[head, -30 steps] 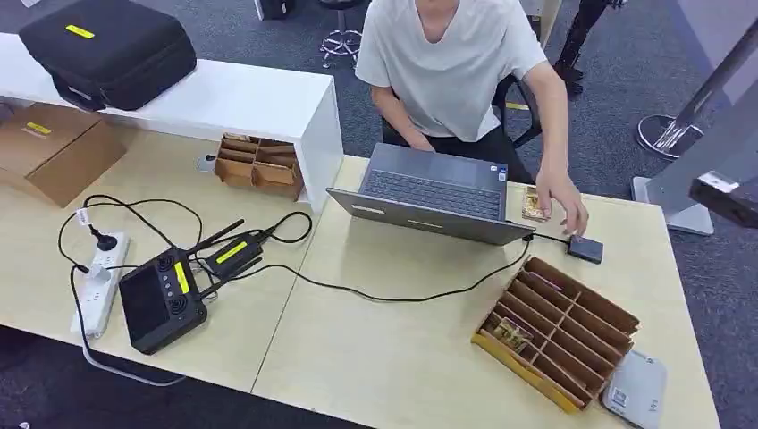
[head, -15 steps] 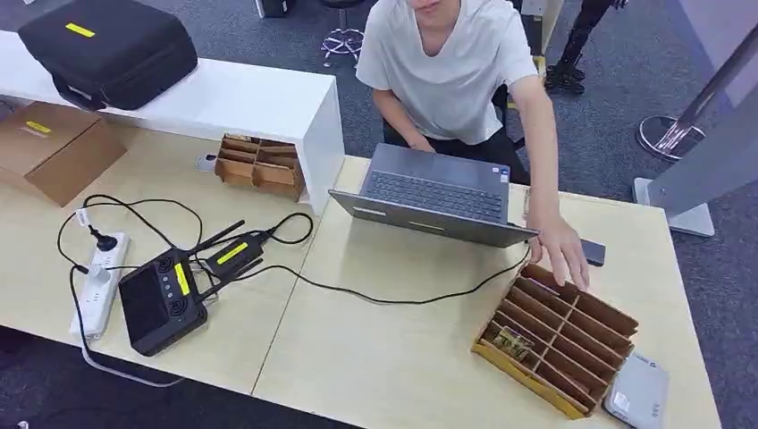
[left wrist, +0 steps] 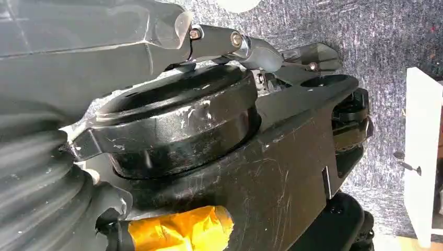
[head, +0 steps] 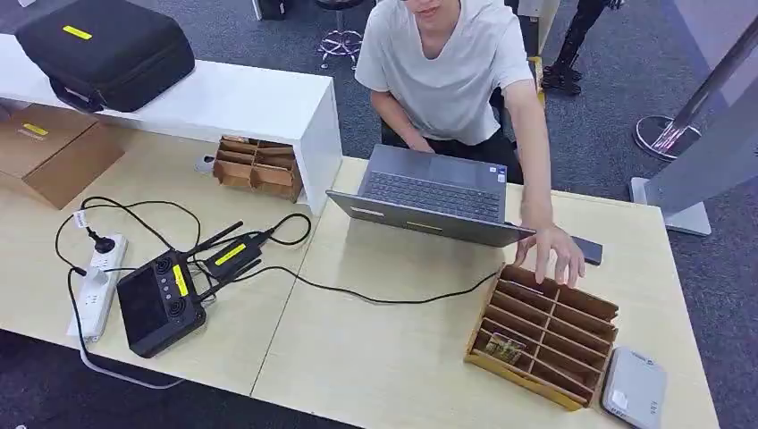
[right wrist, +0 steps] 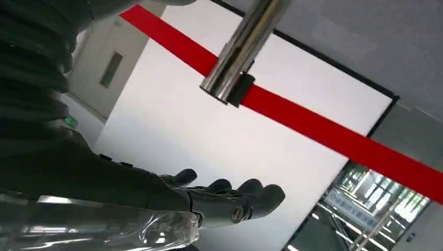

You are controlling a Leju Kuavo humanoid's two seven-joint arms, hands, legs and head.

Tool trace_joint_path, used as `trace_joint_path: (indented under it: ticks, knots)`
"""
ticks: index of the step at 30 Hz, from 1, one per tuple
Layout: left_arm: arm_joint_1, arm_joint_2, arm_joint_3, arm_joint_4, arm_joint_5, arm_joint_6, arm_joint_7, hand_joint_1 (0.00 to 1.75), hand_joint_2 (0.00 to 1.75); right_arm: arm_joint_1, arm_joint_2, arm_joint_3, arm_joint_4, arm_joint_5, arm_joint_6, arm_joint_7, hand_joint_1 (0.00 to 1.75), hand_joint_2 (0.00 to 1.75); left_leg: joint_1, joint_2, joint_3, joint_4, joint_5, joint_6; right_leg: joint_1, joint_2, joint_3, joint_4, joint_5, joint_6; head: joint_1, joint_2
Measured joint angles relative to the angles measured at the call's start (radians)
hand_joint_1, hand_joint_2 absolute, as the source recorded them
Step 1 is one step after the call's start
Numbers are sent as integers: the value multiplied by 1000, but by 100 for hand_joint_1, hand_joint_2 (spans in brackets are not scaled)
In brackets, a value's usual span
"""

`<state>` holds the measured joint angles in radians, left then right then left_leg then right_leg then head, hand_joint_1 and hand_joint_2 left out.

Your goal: Pass the card to the sensor for recognition and then transmit it.

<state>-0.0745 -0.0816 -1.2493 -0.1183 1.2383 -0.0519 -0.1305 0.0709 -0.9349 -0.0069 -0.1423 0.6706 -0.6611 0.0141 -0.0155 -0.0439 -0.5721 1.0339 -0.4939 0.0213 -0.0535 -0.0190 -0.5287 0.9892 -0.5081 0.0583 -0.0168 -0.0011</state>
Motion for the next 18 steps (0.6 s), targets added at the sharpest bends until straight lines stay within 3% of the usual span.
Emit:
trace_joint_path:
  ticks: [7,16,18]
  knots:
    - [0,0,8,0,16,2,3,0,175,16,80,-12,27,-22,2,22,0,175,0,3,2,0,0,0,0,3,-1,0,0,0,0,0]
    - [2,-5,32,0,53,6,8,0,175,18,287,-9,87,-100,-1,26,0,175,1,3,3,-1,0,0,1,3,-1,1,0,0,1,0]
    - [2,-5,34,2,59,6,7,0,175,18,335,10,96,-74,5,53,0,175,1,3,3,-1,0,0,1,3,-1,1,0,-1,1,0]
